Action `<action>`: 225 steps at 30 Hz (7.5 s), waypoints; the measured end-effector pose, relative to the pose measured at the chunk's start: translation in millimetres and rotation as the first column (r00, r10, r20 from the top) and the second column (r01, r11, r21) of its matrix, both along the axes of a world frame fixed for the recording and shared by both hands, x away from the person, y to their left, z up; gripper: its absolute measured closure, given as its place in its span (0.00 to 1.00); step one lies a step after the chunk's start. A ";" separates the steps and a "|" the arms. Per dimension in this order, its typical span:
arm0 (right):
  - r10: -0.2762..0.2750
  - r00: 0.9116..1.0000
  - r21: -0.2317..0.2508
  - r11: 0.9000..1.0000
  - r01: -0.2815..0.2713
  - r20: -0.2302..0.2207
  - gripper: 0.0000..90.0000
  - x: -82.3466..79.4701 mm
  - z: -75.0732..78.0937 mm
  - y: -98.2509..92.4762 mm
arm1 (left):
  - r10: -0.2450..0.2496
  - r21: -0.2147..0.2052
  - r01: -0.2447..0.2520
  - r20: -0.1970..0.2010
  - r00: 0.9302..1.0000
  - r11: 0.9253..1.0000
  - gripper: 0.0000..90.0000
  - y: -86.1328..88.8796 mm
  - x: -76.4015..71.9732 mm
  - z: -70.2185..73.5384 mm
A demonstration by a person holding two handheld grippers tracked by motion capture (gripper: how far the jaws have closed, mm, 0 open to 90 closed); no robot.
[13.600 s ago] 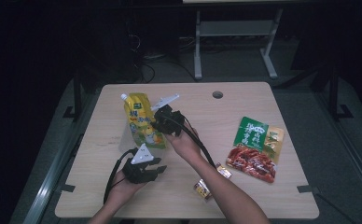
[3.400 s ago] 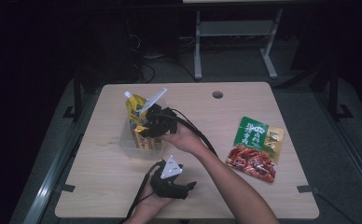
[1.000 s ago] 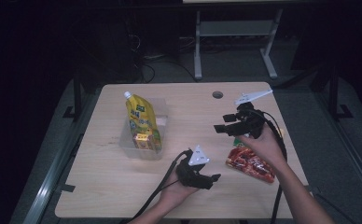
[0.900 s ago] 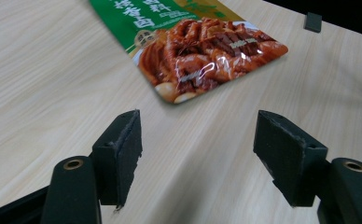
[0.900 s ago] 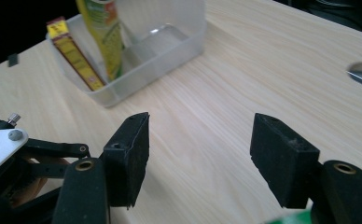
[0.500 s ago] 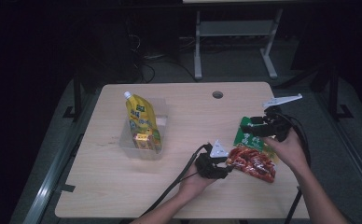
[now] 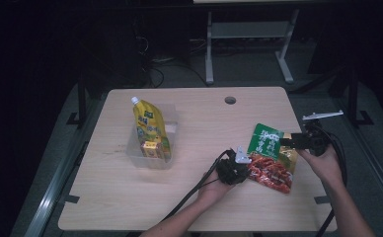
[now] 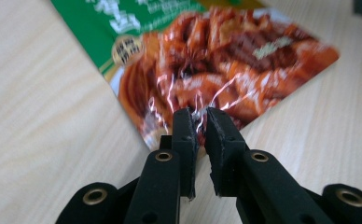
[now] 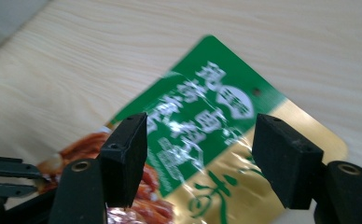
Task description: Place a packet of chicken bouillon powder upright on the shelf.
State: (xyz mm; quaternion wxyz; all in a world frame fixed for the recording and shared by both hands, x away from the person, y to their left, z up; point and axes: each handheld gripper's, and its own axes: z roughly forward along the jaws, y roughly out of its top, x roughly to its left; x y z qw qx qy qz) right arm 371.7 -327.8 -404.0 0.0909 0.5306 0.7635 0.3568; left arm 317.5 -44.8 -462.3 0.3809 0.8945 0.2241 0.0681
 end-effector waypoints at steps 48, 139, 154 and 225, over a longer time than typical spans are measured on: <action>-0.207 0.958 0.085 0.970 0.228 -0.200 0.49 12.4 -56.0 -45.7 | -0.016 0.079 0.016 -0.002 1.000 0.997 0.90 -5.9 3.0 -1.4; -0.084 0.992 0.172 0.980 0.100 -0.097 1.00 9.8 -22.5 -11.0 | 0.006 0.047 -0.008 0.028 1.000 0.999 0.73 -4.7 1.6 3.6; 0.012 0.998 0.092 0.996 -0.018 0.067 1.00 -8.7 48.4 33.7 | 0.020 0.005 -0.020 0.058 0.998 1.000 0.55 27.7 -10.4 23.5; 0.282 0.898 0.050 0.947 -0.316 0.337 1.00 70.0 166.3 296.9 | 0.110 -0.105 -0.102 0.072 0.991 0.989 0.25 143.7 -55.2 28.2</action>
